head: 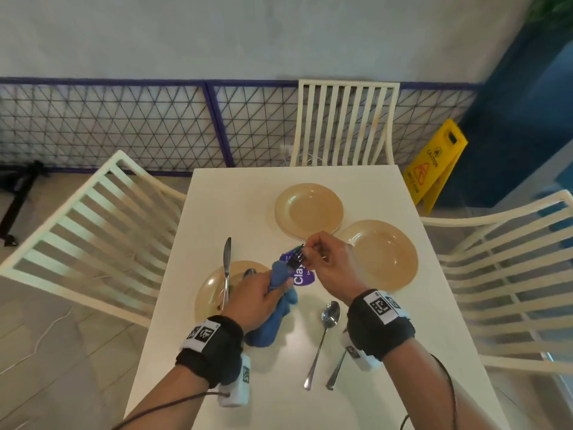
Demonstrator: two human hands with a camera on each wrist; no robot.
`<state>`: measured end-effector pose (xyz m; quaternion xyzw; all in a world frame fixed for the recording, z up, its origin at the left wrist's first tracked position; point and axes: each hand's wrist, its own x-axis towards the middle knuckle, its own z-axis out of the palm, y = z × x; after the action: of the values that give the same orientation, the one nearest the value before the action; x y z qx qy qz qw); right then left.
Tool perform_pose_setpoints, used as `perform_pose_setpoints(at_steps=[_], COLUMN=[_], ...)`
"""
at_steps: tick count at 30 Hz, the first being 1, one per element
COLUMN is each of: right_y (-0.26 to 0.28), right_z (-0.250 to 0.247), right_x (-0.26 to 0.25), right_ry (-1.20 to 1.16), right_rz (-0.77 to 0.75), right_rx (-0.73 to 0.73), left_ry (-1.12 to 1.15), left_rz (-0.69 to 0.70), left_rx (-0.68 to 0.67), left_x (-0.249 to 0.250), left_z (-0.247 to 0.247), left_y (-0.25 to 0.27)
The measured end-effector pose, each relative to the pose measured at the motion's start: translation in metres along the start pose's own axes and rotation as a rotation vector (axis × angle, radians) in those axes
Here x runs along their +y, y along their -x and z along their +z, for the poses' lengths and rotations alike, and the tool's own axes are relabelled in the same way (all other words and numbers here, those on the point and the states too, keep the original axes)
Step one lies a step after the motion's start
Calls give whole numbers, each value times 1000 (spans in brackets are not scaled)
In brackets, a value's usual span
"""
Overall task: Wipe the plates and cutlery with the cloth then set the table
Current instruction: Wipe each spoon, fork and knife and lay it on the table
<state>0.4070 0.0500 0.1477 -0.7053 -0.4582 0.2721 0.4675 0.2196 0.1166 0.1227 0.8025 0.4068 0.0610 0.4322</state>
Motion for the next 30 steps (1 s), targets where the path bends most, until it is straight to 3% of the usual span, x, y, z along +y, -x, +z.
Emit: perform_pose_setpoints(at_steps=[3,8,13,17,22,24,27,30], right_y=[-7,-19,-11,-11,-7,-4,8,43], right_z=[-14,-52,-61,-60,-37,-30,-29,-25], right_x=[-6,-11,-9,-14,-23,-26,-19,0], right_ry=[-40,-39,-41,14,-22,-63,-127,-136], right_rz=[-5,23,-13,-113,-181,-156,-54,166], right_rx=[63,144,184,134,-59,-58,59,86], left_ry=[49,-20,14,-6,215,320,466,612], left_rz=[27,2,-51,12,85,57,1,-118], left_rx=[91,-100,-42,86,55,126,227,351], left_x=[25,6,20,43,65,68,67,68], left_z=[7,22,-3,-26,-8,4,15,20], left_y=[11,34,31,18,-4,-10,-12,-15])
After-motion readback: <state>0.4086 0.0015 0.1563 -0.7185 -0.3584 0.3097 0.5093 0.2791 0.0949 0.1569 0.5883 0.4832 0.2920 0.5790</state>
